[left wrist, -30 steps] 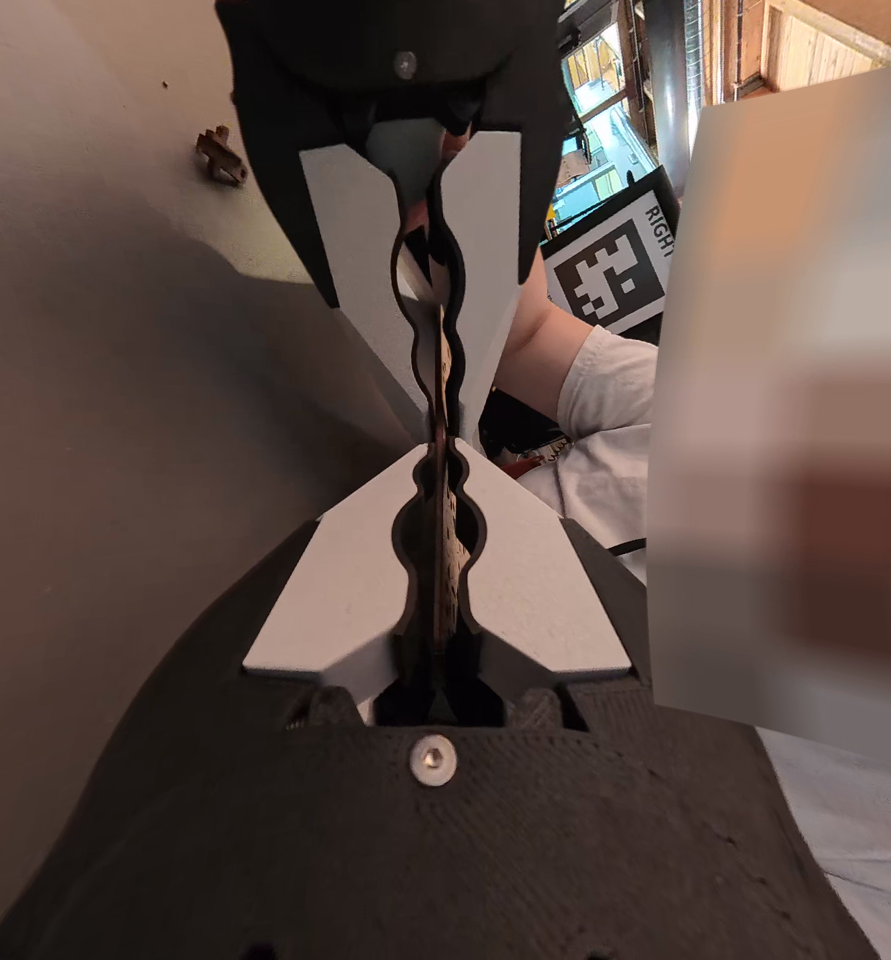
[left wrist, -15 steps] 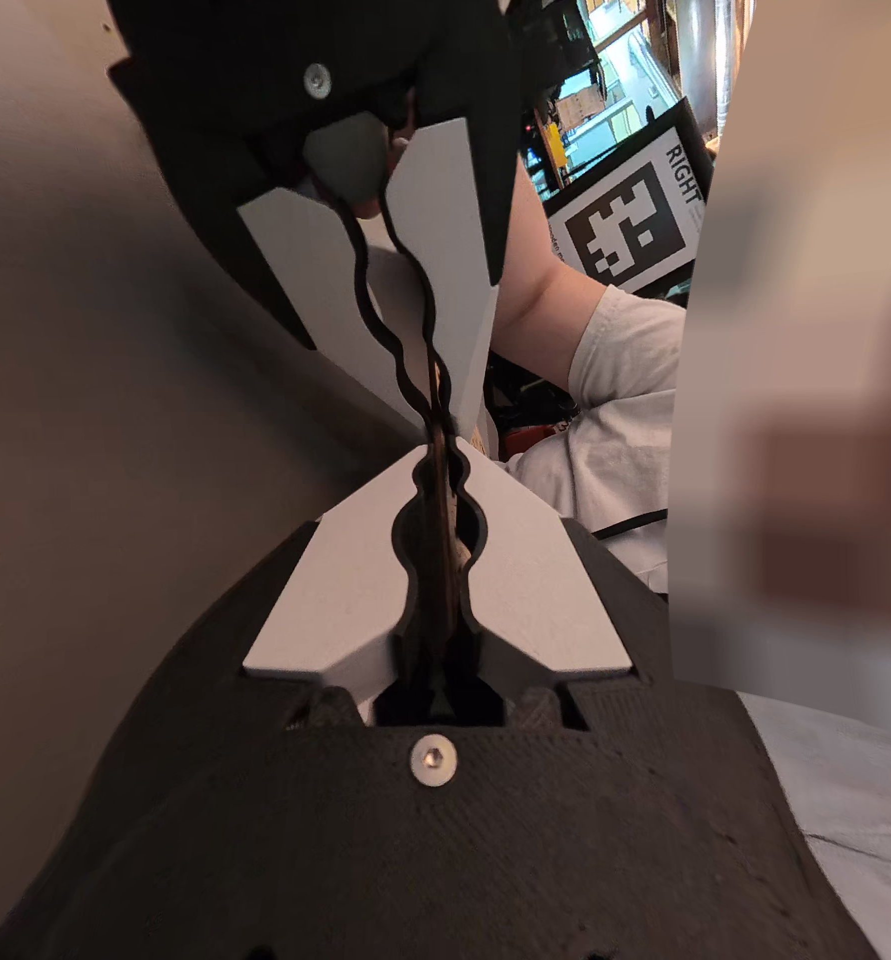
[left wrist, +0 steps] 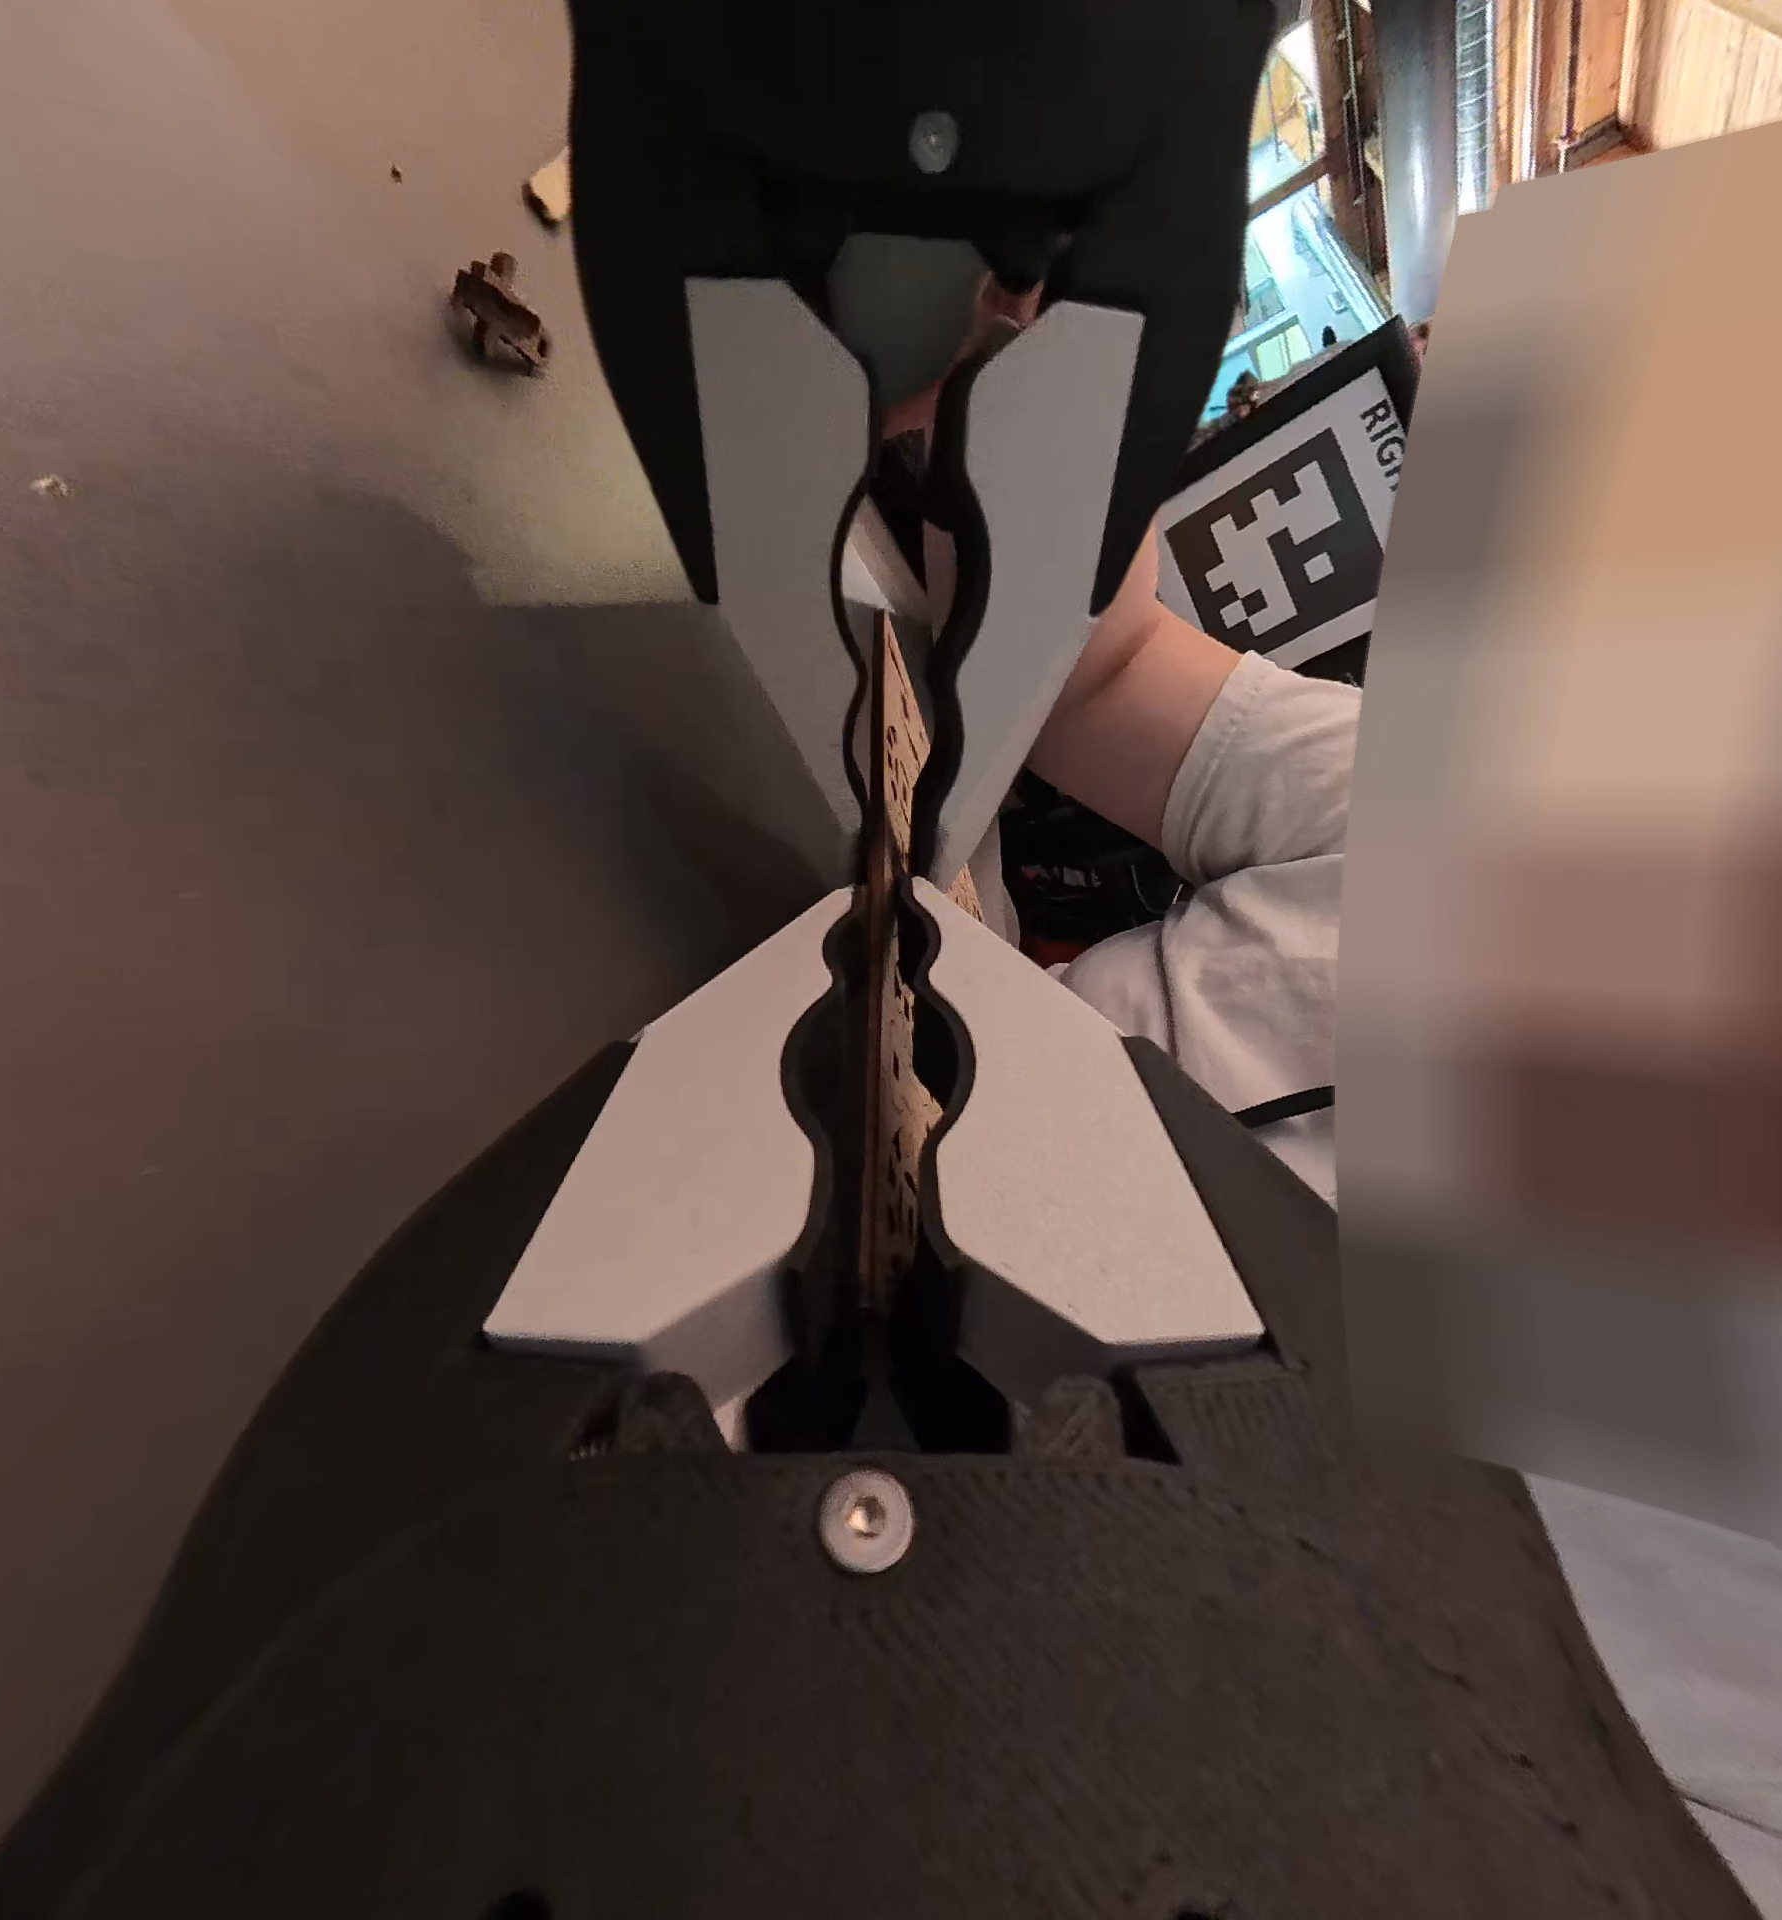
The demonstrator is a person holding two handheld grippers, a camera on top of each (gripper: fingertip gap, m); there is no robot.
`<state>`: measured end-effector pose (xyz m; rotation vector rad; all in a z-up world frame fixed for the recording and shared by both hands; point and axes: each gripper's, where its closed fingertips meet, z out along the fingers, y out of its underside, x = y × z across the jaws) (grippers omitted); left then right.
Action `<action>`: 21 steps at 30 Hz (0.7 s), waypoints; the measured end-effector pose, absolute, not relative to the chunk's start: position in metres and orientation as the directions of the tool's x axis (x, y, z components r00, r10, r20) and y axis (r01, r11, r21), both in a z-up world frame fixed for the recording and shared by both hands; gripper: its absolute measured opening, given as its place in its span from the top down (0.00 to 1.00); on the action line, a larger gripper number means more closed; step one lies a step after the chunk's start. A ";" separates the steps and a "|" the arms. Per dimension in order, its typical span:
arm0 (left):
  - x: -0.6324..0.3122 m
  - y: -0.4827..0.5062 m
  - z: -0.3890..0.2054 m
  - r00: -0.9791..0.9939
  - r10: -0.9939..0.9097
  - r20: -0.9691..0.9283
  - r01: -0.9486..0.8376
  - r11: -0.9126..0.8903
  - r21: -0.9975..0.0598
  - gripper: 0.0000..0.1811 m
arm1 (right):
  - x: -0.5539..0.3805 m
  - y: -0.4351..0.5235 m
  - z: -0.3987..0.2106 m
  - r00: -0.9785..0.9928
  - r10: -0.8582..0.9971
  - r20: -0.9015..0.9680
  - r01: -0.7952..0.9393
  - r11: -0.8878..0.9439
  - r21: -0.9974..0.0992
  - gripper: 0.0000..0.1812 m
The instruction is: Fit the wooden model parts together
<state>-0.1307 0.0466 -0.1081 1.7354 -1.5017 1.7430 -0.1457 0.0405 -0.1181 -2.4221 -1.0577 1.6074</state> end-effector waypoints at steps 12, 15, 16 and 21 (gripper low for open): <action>-0.133 0.046 -0.121 -0.189 -0.469 0.862 -0.805 -0.429 -0.410 0.99 | -0.144 0.042 -0.135 0.359 0.694 -0.624 0.612 -0.680 -0.403 0.94; -0.133 0.048 -0.119 -0.189 -0.452 0.872 -0.798 -0.447 -0.405 0.99 | -0.143 0.045 -0.134 0.362 0.743 -0.563 0.635 -0.639 -0.435 0.93; -0.133 0.049 -0.118 -0.188 -0.449 0.874 -0.797 -0.450 -0.403 0.99 | -0.143 0.046 -0.134 0.365 0.755 -0.545 0.642 -0.628 -0.440 0.93; -0.134 0.045 -0.114 -0.216 -0.423 0.880 -0.798 -0.442 -0.409 0.99 | -0.144 0.042 -0.127 0.342 0.753 -0.562 0.634 -0.626 -0.453 0.92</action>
